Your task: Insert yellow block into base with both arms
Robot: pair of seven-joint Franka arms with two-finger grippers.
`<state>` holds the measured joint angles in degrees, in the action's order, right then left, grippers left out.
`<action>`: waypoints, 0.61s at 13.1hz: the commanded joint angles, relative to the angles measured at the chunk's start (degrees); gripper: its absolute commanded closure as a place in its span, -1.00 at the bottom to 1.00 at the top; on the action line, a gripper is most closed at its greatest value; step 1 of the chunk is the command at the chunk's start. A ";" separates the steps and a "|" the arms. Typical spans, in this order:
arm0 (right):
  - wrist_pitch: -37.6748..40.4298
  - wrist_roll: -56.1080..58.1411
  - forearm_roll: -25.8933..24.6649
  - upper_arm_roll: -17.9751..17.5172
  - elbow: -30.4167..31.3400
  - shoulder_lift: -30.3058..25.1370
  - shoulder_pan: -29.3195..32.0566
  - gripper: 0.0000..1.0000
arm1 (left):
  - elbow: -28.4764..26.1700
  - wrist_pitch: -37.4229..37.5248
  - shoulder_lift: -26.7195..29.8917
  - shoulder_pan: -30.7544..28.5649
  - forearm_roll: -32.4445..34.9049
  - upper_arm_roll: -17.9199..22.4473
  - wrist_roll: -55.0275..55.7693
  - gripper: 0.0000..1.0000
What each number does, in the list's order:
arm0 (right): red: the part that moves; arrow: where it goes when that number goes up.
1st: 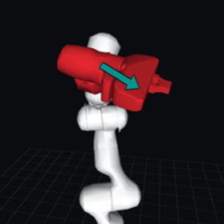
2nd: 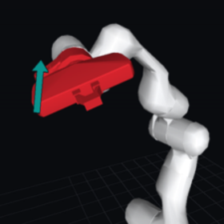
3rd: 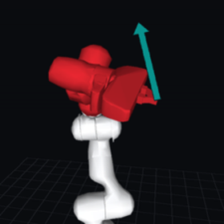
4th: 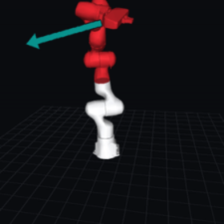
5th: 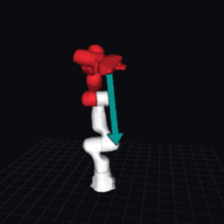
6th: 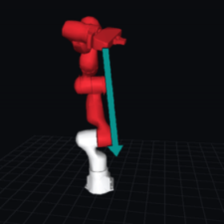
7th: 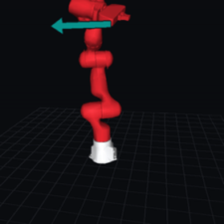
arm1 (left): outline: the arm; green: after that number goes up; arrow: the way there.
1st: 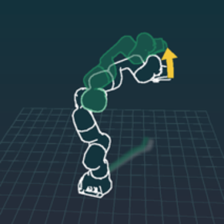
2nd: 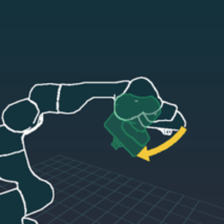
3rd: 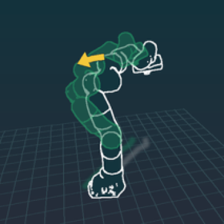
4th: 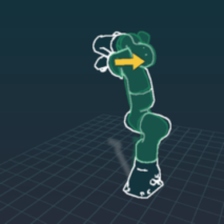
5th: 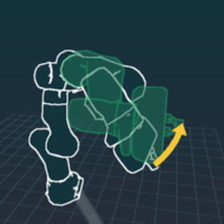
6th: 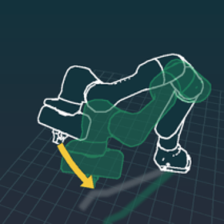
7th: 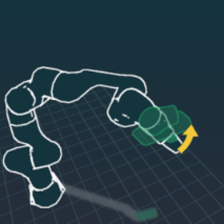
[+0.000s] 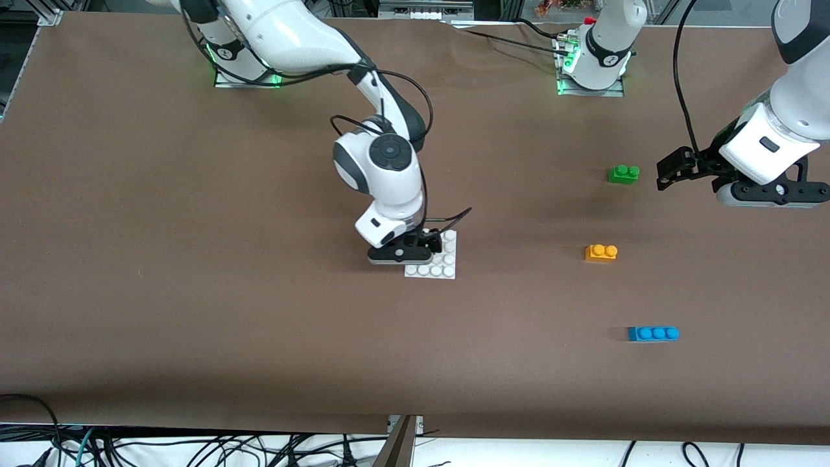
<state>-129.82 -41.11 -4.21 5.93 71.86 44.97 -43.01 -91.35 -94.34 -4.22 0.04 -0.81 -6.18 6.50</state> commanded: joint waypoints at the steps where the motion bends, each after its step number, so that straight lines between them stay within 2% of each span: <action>1: 5.09 10.05 -0.01 -0.56 1.53 -6.01 5.45 -1.00 | 1.44 1.27 -0.61 -0.30 0.55 -0.15 -1.22 -1.00; 4: 13.34 21.39 0.69 -0.65 1.53 -11.64 13.45 -1.00 | 1.00 3.72 -1.92 -0.39 0.55 0.02 -1.31 -1.00; 5: 16.59 24.30 2.35 -0.74 1.61 -13.40 15.91 -1.00 | 1.09 3.73 -2.28 -0.74 0.63 0.03 -1.31 -1.00; 8: 25.90 35.45 3.86 0.57 1.62 -18.14 21.19 -1.00 | 0.74 0.59 -7.36 -1.27 0.72 -0.06 -1.40 -1.00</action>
<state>-108.68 -11.46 -1.50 6.52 71.83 30.95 -24.27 -91.60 -91.98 -8.03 -0.91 -0.81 -5.96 6.38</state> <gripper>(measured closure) 0.000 0.000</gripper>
